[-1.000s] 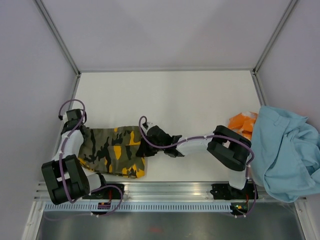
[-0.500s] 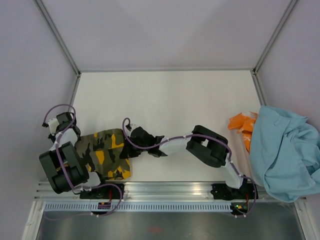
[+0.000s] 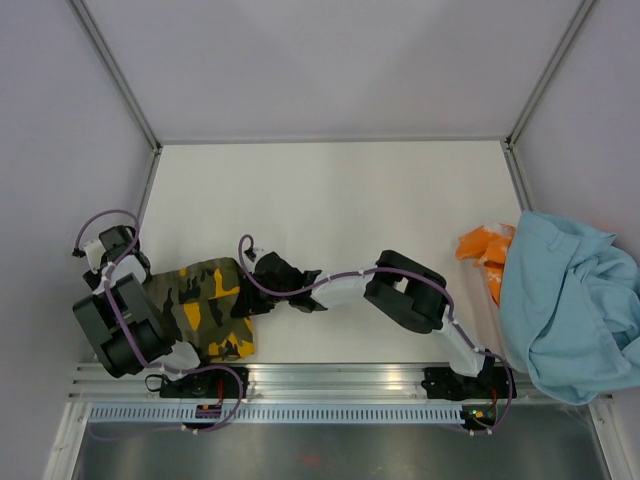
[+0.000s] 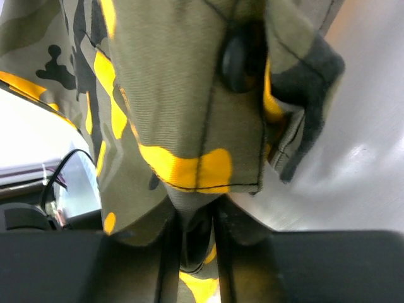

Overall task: Fold and stack the trousers
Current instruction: Neatly place the folded trousers to the corner

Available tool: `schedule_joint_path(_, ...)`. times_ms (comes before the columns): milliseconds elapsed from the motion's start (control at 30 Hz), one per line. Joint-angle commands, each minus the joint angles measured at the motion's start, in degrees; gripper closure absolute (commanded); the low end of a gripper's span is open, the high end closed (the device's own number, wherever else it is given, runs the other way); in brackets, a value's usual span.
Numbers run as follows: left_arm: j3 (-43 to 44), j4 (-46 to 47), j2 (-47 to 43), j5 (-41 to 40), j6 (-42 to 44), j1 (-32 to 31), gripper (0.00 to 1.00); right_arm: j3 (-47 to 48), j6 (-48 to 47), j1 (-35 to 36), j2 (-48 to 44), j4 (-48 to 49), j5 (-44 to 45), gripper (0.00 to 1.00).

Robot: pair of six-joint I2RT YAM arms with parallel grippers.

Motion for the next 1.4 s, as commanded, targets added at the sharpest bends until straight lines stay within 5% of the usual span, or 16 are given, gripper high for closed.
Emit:
schedule_joint_path(0,3.1,0.1,-2.8,-4.6,-2.5,0.6,0.53,0.0,-0.9,-0.2,-0.5,-2.2,-0.7,0.66)
schedule_joint_path(33,3.9,-1.1,-4.0,-8.3,-3.3,0.6,0.35,0.0,-1.4,-0.2,-1.2,-2.6,-0.3,0.63)
schedule_joint_path(300,7.5,-11.5,-13.1,-2.9,-12.4,-0.4,0.35,1.3,-5.5,-0.4,-3.5,-5.5,-0.8,0.46)
schedule_joint_path(500,10.5,-12.6,-24.0,13.7,-9.1,-6.9,0.36,4.0,-10.7,-2.1,-7.7,-12.1,-1.0,0.27)
schedule_joint_path(667,13.9,-8.8,-27.8,29.9,-5.1,-13.0,0.34,3.1,-16.2,-6.4,-16.9,-17.2,2.6,0.21)
schedule_joint_path(900,14.4,-5.6,-28.6,49.5,-10.2,-25.9,0.31,-1.8,-18.7,-18.2,-29.7,-23.8,6.3,0.14)
schedule_joint_path(1033,9.4,-3.8,-26.9,48.0,-14.0,-40.1,0.29,-11.2,-22.9,-26.8,-40.7,-25.3,22.2,0.02)
schedule_joint_path(1133,6.0,-2.8,-25.0,43.0,-16.2,-48.2,0.28,-16.8,-28.3,-32.3,-47.5,-27.7,30.1,0.02)
schedule_joint_path(1367,0.4,-5.9,-26.0,32.8,-24.2,-52.1,0.3,-21.0,-31.3,-40.4,-58.8,-33.3,36.7,0.02)
